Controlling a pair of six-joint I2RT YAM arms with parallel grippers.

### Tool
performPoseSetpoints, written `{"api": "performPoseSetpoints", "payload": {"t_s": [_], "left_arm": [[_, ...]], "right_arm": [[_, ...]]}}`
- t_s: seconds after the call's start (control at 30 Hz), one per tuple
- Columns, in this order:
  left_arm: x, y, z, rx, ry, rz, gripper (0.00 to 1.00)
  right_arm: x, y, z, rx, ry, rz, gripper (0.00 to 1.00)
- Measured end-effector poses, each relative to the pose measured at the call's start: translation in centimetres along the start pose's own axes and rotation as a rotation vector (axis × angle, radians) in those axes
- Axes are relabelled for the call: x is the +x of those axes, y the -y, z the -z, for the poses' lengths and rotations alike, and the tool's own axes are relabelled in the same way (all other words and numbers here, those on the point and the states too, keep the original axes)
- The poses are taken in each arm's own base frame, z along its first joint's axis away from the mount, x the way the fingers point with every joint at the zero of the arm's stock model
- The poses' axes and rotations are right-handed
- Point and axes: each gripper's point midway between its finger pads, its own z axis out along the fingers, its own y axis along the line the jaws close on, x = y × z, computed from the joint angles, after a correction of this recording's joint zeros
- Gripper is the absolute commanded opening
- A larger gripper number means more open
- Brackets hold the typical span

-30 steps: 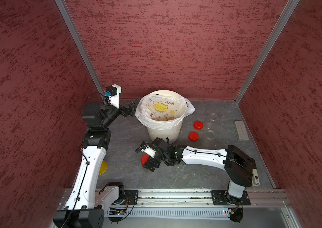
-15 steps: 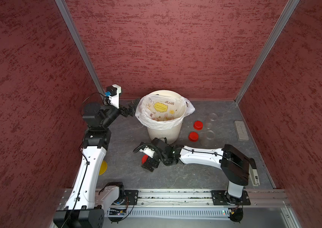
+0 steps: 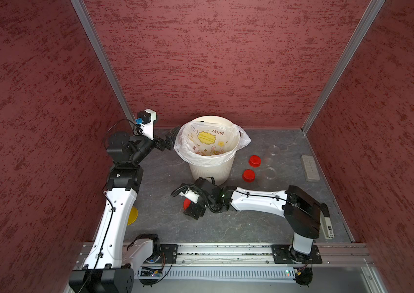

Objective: Empty moldy tea leaves from jars
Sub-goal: Pick up the jar from the center of the board.

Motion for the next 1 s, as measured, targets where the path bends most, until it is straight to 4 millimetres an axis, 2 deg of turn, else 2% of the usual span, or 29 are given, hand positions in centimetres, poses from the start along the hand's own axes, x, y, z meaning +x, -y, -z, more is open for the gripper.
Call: {"api": "performPoseSetpoints", "payload": {"t_s": [0.27,0.43,0.53,0.63,0.87,1.0], "left_arm": [[0.0,0.3,0.0,0.018,0.000,-0.004,1.00],[0.0,0.4,0.0,0.025,0.000,-0.004,1.00],[0.0,0.5,0.0,0.029,0.000,-0.004,1.00],[0.0,0.5,0.0,0.032,0.000,-0.004,1.00],[0.0,1.0,0.1,0.060,0.001,-0.005,1.00],[-0.1,1.3,0.1,0.081,0.005,-0.008,1.00]], "right_arm": [[0.4,0.2,0.5,0.020,-0.023,0.001,0.59],[0.5,0.3,2.0,0.041,-0.045,-0.003,0.54],[-1.1,0.3,3.3,0.059,-0.025,0.000,0.53],[-3.6,0.1,5.4,0.073,0.021,0.004,0.52],[-9.3,-0.1,12.3,0.094,0.155,0.003,0.49],[-11.3,0.7,16.0,0.117,0.210,-0.009,0.48]]}}
